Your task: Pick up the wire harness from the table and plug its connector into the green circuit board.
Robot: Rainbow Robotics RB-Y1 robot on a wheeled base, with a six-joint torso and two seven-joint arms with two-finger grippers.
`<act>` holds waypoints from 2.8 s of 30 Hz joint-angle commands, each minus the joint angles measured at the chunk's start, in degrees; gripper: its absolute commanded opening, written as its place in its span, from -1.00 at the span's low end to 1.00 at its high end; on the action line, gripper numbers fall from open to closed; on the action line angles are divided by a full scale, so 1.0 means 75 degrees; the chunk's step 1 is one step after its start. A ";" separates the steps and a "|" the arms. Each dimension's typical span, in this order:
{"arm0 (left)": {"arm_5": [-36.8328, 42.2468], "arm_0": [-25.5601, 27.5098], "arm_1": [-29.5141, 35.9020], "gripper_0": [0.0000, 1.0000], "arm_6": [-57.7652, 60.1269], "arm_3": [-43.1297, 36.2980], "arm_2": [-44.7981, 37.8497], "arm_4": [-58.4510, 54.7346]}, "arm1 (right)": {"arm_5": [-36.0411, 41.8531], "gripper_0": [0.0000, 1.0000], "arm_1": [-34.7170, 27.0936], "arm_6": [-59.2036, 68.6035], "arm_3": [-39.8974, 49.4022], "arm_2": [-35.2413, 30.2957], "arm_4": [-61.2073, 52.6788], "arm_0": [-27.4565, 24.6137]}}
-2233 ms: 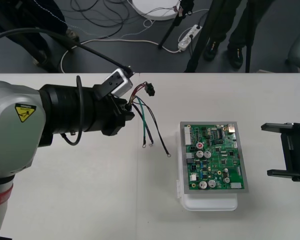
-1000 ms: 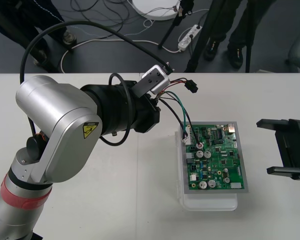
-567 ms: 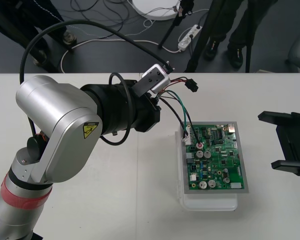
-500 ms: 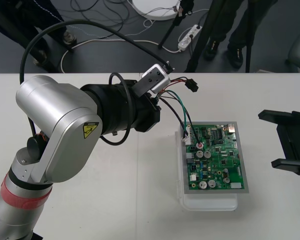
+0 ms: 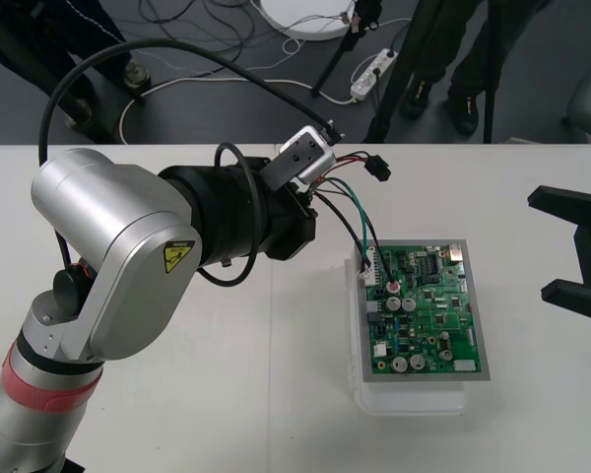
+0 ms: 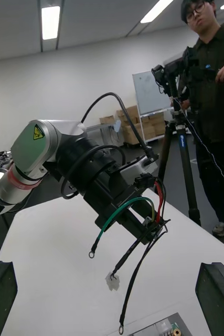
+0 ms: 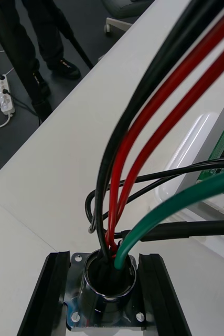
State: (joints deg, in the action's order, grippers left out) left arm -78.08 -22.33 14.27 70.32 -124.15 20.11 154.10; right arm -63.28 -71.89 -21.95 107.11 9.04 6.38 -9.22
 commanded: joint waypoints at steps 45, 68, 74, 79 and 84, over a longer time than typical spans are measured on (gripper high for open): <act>0.0461 0.0036 -0.0203 -1.00 -0.0598 -0.0322 0.0038 -0.0296 | 0.9128 1.00 0.1137 0.0935 0.5406 0.1502 0.1551 0.0057; 0.0649 0.0071 -0.0215 -1.00 -0.0739 -0.0322 0.0073 -0.0519 | 1.0699 1.00 0.1512 0.1064 0.5711 0.2674 0.1446 0.1393; 0.0649 0.0071 -0.0215 -1.00 -0.0716 -0.0334 0.0073 -0.0566 | 1.1167 1.00 0.1594 0.1099 0.5711 0.2909 0.1375 0.1745; 0.0660 0.0083 -0.0215 -1.00 -0.0716 -0.0334 0.0073 -0.0577 | 1.1507 1.00 0.1594 0.1134 0.5711 0.2909 0.1258 0.1827; 0.0649 0.0071 -0.0203 -1.00 -0.0704 -0.0334 0.0073 -0.0566 | 1.1847 1.00 0.1594 0.1181 0.5711 0.2885 0.1141 0.1873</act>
State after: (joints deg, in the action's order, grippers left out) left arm -76.60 -22.20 14.22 69.36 -124.22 20.11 150.56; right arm 24.16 -60.59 -15.74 147.70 30.18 15.81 3.12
